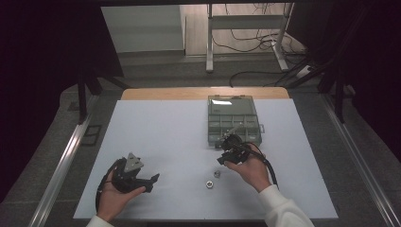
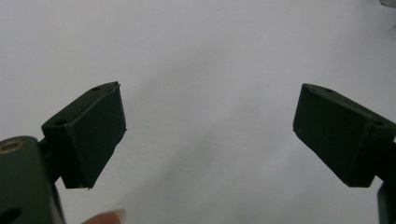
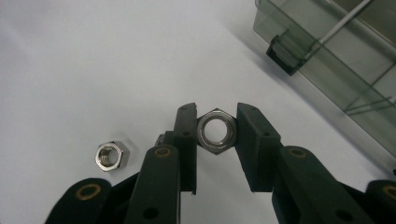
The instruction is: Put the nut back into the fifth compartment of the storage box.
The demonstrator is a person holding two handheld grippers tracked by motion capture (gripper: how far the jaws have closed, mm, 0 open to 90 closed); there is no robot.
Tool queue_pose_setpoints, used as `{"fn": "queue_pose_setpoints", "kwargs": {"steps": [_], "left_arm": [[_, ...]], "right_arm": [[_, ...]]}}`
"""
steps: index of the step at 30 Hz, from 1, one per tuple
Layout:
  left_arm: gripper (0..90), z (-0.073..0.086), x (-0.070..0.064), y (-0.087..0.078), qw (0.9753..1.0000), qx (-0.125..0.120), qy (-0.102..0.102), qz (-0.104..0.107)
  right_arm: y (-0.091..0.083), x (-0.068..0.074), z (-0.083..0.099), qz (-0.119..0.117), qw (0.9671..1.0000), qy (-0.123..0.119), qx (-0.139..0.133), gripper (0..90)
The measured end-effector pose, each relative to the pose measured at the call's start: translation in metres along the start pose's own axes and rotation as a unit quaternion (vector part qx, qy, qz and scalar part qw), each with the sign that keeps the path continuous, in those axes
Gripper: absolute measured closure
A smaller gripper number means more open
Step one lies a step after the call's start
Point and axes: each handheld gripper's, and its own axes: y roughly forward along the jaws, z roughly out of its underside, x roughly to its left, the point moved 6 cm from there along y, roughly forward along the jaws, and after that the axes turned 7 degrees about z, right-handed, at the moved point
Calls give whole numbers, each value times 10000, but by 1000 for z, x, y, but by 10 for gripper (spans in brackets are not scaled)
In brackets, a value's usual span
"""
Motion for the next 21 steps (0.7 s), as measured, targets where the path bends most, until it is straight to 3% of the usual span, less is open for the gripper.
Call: {"fn": "queue_pose_setpoints", "kwargs": {"steps": [8,21], "left_arm": [[99,0,1,-1,10000,-22,0,10],[100,0,1,0,10000,-15,8,12]], "right_arm": [[-2,-4,-17,-27,10000,40,-29,704],[1,-24,-40,3,9997,236,1,704]]}}
